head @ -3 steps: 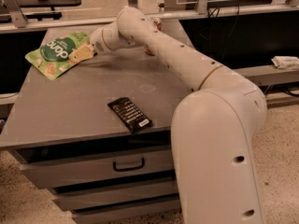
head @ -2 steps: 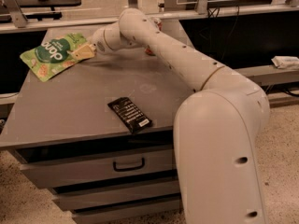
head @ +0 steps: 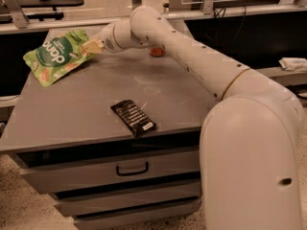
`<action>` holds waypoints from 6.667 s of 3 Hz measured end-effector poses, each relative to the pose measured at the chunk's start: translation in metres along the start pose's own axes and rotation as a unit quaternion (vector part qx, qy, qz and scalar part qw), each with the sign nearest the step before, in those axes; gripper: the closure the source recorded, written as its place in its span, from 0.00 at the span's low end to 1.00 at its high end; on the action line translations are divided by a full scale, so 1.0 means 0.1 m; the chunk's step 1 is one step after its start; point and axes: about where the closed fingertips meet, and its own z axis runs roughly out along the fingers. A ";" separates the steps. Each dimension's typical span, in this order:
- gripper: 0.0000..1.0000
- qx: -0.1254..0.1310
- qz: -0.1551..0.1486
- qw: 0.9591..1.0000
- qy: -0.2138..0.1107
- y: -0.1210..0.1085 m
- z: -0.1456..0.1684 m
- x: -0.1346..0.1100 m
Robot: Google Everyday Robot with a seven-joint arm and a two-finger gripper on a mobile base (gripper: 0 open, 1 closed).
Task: Move green rice chip bag near coke can
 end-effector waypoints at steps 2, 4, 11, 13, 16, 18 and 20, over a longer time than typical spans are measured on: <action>1.00 0.037 -0.025 0.999 -0.023 0.09 -0.72 -0.22; 1.00 0.070 -0.009 0.997 0.006 0.31 -1.51 -0.01; 1.00 0.317 0.153 0.930 0.104 -0.38 -3.49 1.33; 0.85 0.336 0.160 0.922 0.107 -0.74 -3.55 1.50; 0.15 0.321 0.138 0.932 0.102 -0.83 -3.55 1.46; 0.00 0.300 0.101 0.947 0.062 -0.73 -3.76 1.22; 0.00 0.234 0.121 0.965 -0.018 -0.54 -4.21 1.10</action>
Offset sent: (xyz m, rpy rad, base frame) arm -0.0682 -0.0892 0.0736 0.0037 -0.1439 -0.0815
